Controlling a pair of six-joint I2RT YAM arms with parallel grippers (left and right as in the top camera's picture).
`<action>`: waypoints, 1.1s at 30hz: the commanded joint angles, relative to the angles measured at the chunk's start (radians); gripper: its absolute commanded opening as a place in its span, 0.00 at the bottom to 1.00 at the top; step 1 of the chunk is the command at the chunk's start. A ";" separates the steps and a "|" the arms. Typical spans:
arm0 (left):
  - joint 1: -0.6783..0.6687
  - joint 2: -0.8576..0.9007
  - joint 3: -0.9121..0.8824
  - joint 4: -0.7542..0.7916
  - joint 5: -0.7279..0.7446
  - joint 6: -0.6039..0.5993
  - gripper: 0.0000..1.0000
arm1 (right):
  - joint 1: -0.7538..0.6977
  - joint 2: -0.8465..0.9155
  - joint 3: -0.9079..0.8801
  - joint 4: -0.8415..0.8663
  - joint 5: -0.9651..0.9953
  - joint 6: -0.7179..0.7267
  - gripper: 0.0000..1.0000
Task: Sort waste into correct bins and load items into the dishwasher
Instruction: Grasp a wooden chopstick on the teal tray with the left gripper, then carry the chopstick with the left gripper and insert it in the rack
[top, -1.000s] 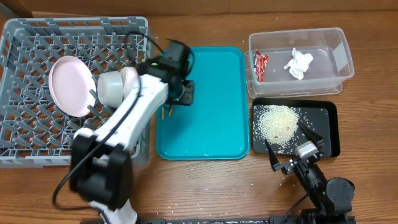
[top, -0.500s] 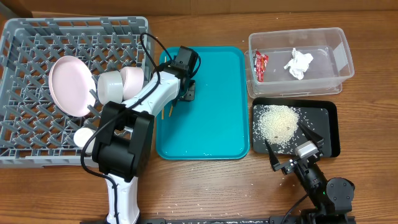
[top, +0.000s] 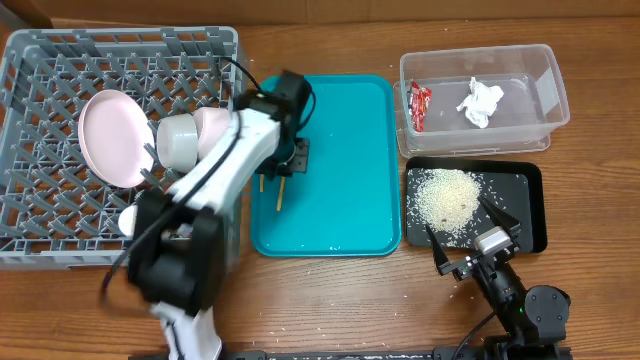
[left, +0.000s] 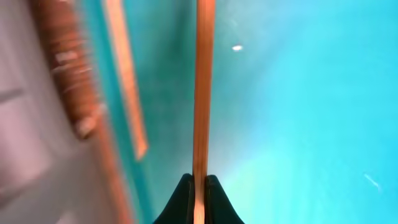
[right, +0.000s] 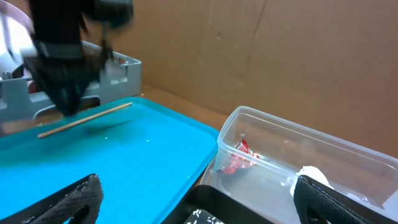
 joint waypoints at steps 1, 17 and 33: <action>0.008 -0.241 0.053 -0.090 -0.069 -0.007 0.04 | 0.004 -0.008 -0.010 0.007 -0.001 0.004 1.00; 0.586 -0.419 0.032 -0.187 -0.059 0.182 0.04 | 0.004 -0.008 -0.010 0.007 -0.001 0.003 1.00; 0.701 -0.337 0.027 -0.056 0.070 0.417 0.04 | 0.004 -0.008 -0.010 0.007 -0.001 0.004 1.00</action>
